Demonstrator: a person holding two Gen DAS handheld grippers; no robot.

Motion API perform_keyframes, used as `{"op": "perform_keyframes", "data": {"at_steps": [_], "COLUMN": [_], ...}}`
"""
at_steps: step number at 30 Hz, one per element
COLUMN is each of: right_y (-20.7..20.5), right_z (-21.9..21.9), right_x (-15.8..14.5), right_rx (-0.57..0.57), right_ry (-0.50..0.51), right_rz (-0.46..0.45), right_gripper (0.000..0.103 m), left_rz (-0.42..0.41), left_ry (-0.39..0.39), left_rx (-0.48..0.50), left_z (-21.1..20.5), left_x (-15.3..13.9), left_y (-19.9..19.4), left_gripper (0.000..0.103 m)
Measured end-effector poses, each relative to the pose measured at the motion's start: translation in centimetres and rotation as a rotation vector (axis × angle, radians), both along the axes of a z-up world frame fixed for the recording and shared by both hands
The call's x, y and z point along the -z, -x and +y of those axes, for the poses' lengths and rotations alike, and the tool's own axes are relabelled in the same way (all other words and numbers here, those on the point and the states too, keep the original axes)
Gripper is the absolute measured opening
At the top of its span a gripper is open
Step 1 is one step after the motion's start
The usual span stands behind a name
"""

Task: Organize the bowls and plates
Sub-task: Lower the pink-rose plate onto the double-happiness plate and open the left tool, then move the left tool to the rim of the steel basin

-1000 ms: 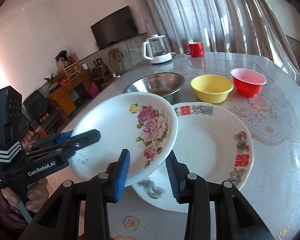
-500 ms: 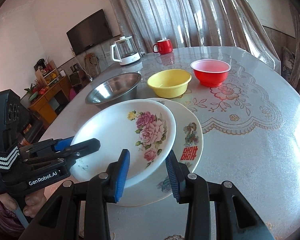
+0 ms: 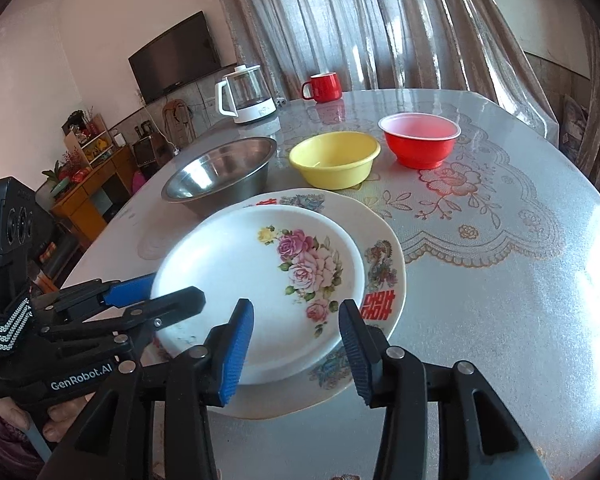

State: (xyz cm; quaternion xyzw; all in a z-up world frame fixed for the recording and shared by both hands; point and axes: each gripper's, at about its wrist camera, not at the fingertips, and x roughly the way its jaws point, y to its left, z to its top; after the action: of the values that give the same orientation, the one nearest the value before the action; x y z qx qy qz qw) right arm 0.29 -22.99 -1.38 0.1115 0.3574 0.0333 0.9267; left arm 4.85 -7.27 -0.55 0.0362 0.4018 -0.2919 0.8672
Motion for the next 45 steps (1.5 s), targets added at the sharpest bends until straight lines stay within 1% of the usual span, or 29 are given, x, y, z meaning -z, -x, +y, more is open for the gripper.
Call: {"op": "perform_keyframes", "data": {"at_steps": [3, 5, 8, 12, 13, 14, 15, 17, 18, 20, 25, 29, 31, 33, 34, 36, 37, 38, 39, 40, 42, 43, 45], "right_y": [0.3, 0.7, 0.9, 1.3, 1.4, 1.4, 1.4, 1.4, 1.3, 1.2, 1.0, 0.6, 0.5, 0.4, 0.4, 0.4, 0.4, 0.5, 0.5, 0.6, 0.7, 0.7, 0.6], "right_z": [0.4, -0.1, -1.6, -3.7, -3.9, -4.0, -3.9, -3.1, -2.6, -1.8, -2.0, -2.0, -2.0, -2.1, -2.2, -2.4, -2.5, -2.6, -2.7, -2.8, -3.0, -3.0, -2.9], "right_x": [-0.4, -0.8, -0.8, 0.0, 0.2, 0.4, 0.5, 0.6, 0.6, 0.6, 0.8, 0.9, 1.0, 1.0, 1.0, 1.0, 1.0, 1.0, 0.9, 0.8, 0.5, 0.3, 0.0], "right_rx": [0.010, 0.041, 0.114, 0.185, 0.189, 0.194, 0.192, 0.172, 0.162, 0.163, 0.162, 0.162, 0.160, 0.162, 0.163, 0.173, 0.181, 0.188, 0.197, 0.203, 0.210, 0.210, 0.199], "right_ry": [0.032, 0.032, 0.007, -0.055, -0.064, -0.064, -0.059, -0.016, 0.014, 0.072, 0.069, 0.069, 0.072, 0.066, 0.060, 0.054, 0.055, 0.053, 0.047, 0.038, 0.032, 0.031, 0.017], "right_rz": [-0.020, -0.040, -0.033, 0.008, 0.022, 0.031, 0.034, 0.041, 0.048, 0.049, 0.045, 0.039, 0.036, 0.036, 0.037, 0.041, 0.042, 0.041, 0.037, 0.030, 0.015, 0.008, -0.003], "right_gripper": [0.046, 0.046, 0.046, 0.045, 0.045, 0.042, 0.034, 0.026, 0.025, 0.024, 0.024, 0.024, 0.024, 0.024, 0.024, 0.029, 0.031, 0.033, 0.036, 0.037, 0.041, 0.042, 0.049], "left_rz": [0.001, 0.002, 0.004, -0.009, -0.010, -0.010, -0.010, -0.010, -0.009, -0.003, 0.030, 0.014, 0.003, -0.010, -0.020, -0.052, -0.068, -0.081, -0.090, -0.095, -0.100, -0.099, -0.092], "left_ry": [0.012, 0.018, 0.028, 0.028, 0.030, 0.032, 0.035, 0.042, 0.041, 0.043, 0.044, 0.029, 0.026, 0.023, 0.023, 0.024, 0.021, 0.019, 0.019, 0.018, 0.018, 0.019, 0.023], "left_rx": [0.004, -0.003, -0.008, -0.018, -0.019, -0.021, -0.024, -0.030, -0.037, -0.053, -0.077, -0.091, -0.103, -0.128, -0.142, -0.171, -0.186, -0.196, -0.204, -0.214, -0.237, -0.249, -0.274], "left_z": [0.3, 0.5, 1.0, 1.4, 1.5, 1.7, 1.8, 2.1, 2.3, 2.7, 3.3, 3.4, 3.7, 4.1, 4.4, 5.2, 5.5, 5.8, 6.2, 6.6, 7.4, 7.8, 8.5], "left_x": [0.0, -0.2, -0.3, -0.5, -0.6, -0.6, -0.7, -0.8, -0.8, -0.6, 0.2, 0.3, 0.2, 0.1, 0.1, 0.0, -0.1, -0.1, -0.2, -0.3, -0.3, -0.3, -0.1], "left_y": [0.2, 0.2, 0.4, 0.8, 0.9, 0.9, 1.0, 1.0, 1.0, 0.9, 0.7, 0.8, 0.8, 0.7, 0.7, 0.7, 0.7, 0.7, 0.6, 0.5, 0.3, 0.1, 0.0], "left_gripper": [0.047, 0.049, 0.049, 0.049, 0.049, 0.049, 0.050, 0.051, 0.055, 0.057, 0.057, 0.057, 0.060, 0.070, 0.073, 0.082, 0.084, 0.089, 0.092, 0.094, 0.101, 0.102, 0.102]}}
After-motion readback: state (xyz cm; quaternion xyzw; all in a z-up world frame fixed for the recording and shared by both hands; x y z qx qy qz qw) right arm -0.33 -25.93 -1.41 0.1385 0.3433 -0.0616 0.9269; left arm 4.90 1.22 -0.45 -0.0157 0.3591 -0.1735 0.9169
